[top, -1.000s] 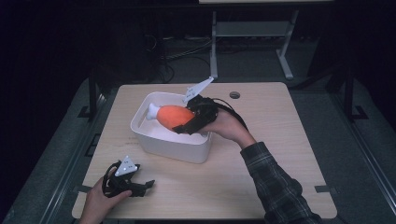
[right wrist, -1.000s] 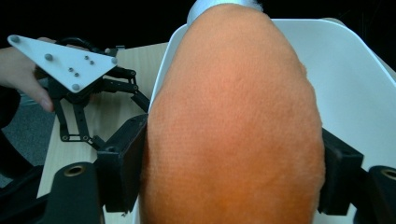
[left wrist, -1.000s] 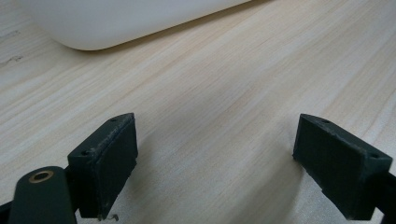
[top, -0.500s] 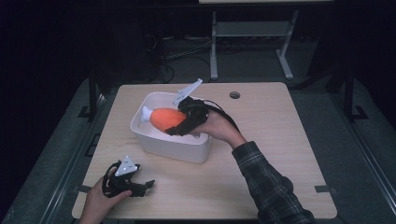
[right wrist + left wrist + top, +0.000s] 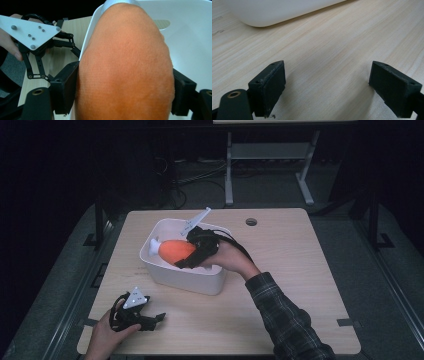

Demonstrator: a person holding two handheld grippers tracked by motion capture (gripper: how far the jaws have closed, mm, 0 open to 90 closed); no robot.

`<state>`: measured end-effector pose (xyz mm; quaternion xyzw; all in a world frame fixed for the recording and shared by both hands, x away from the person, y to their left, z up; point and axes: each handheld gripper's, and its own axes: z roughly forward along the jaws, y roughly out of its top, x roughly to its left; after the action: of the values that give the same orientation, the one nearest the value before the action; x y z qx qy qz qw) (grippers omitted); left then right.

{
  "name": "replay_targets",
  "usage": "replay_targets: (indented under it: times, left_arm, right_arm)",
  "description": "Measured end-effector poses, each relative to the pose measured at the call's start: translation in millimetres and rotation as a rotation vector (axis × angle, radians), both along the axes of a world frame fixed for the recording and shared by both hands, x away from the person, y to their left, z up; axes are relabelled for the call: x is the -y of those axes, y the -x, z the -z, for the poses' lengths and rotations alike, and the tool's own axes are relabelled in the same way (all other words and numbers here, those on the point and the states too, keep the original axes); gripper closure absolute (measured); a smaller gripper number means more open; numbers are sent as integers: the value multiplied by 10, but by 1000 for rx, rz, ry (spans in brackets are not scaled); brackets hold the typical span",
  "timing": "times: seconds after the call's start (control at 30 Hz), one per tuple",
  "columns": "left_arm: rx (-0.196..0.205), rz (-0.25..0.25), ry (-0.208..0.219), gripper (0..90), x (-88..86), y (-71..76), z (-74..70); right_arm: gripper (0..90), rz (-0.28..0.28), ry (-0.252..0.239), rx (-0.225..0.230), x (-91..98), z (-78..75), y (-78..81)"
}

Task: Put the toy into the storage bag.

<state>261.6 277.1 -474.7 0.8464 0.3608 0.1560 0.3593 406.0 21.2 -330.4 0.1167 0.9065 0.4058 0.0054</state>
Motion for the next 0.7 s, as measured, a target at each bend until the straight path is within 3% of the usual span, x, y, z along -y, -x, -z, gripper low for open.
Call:
replay_targets:
  times: [0.43,0.7]
  left_arm:
    - [0,0,0,129,0,0,0]
    - [0,0,0,128,0,0,0]
  right_arm:
    - [223,-2,-5,-11,16,-12,3]
    - [223,24,-15,8,152,-94,35]
